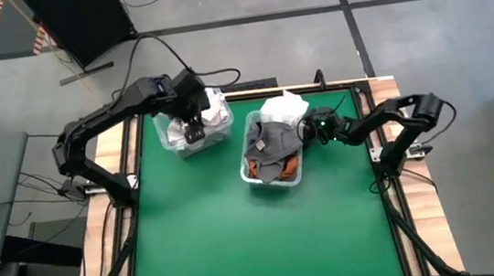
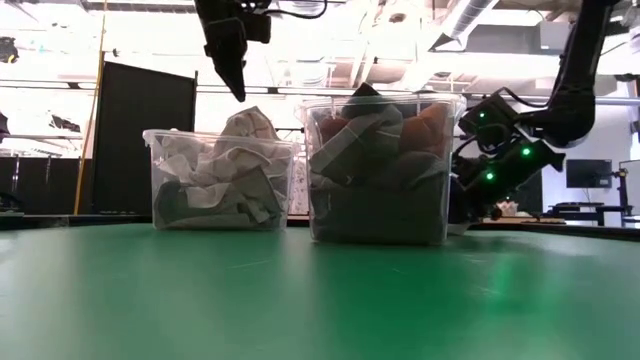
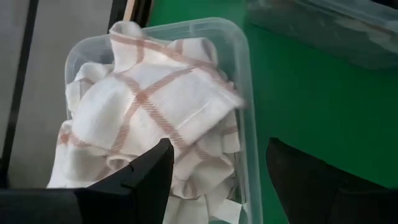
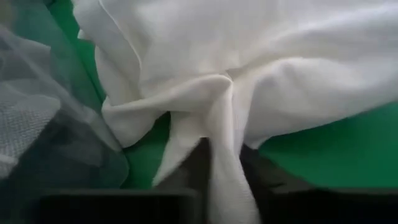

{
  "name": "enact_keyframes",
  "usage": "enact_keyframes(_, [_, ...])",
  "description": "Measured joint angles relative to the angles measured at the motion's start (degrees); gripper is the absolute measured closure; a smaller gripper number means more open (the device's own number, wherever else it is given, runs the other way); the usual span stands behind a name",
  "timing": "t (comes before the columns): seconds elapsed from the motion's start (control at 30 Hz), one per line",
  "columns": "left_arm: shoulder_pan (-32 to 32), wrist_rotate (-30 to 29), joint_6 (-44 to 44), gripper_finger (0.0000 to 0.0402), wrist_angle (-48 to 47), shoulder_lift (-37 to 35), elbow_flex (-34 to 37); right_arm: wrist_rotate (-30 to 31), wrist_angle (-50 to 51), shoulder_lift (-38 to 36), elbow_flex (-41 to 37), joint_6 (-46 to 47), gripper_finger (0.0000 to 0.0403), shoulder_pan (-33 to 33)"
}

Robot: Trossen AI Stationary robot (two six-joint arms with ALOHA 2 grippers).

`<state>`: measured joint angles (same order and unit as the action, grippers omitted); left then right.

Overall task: Sort towels by color in basket
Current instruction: Put the white towel into the left transparent bin

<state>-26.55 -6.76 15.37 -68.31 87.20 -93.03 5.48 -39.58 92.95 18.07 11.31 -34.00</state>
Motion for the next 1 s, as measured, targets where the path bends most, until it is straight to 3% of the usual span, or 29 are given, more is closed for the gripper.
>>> enact_keyframes(0.07, [0.65, -0.02, 0.00, 0.0159, 0.33, 0.00, 0.00, -0.18, 0.22, 0.34, 0.03, -0.26, 0.0369, 0.00])
enact_keyframes(0.1, [0.97, -0.02, -0.02, 0.0159, 0.59, 0.00, 0.00, -0.26, 0.68, 0.20, 0.04, -0.62, 0.0380, 0.00])
enact_keyframes(0.37, [2.65, -0.02, 1.16, 0.0159, 4.36, 0.00, 1.14, -0.83, 12.43, -9.23, -0.27, -0.37, 0.0380, 0.26])
enact_keyframes(0.73, [4.52, 0.04, 4.31, 0.0159, 15.47, 0.02, 4.07, 2.34, 24.86, -37.62, -0.22, -1.19, 0.0380, 1.51])
enact_keyframes(1.0, [6.43, 4.06, 8.08, 0.0159, 27.53, 0.02, 4.07, 3.65, 26.12, -55.63, -0.20, -4.21, 0.0380, 5.63])
